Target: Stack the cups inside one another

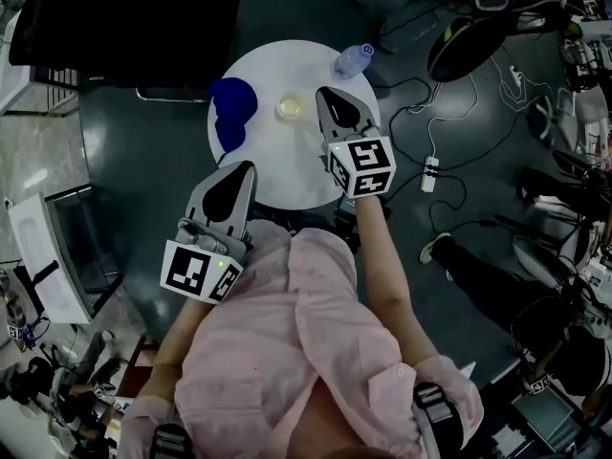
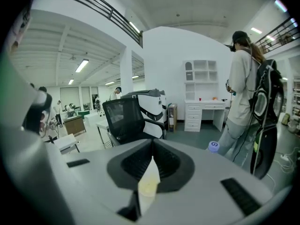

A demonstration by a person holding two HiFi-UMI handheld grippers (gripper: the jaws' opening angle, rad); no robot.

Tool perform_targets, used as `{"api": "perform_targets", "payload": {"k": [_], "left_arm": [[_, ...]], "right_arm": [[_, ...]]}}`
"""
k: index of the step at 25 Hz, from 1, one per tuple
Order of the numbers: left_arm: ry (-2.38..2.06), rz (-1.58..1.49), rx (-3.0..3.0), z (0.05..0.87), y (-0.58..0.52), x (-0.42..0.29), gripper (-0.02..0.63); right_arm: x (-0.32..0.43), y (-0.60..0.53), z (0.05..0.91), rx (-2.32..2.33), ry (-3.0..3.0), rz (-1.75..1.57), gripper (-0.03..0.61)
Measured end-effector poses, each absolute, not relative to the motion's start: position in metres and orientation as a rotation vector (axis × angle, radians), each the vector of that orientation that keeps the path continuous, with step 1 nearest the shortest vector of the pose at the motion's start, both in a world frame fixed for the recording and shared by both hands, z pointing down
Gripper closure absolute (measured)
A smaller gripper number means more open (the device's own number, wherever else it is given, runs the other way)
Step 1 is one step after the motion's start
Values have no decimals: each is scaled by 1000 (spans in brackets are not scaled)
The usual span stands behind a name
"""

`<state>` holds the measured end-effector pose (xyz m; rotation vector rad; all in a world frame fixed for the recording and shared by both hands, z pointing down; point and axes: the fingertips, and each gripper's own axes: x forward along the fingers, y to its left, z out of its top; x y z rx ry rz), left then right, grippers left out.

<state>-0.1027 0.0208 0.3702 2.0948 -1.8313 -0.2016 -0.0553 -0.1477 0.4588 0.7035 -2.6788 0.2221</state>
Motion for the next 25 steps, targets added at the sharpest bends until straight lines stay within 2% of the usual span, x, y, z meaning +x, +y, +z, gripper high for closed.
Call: {"api": "perform_targets", "payload": {"k": [15,25], "left_arm": [[-1842,-239,2133,357,20,-65,595],[-1865,-247,2156,353,22,-45,595]], "right_arm": [[25,-121,351,877,-2883,185,547],[98,-97,350,1011,-2855,205,546]]}}
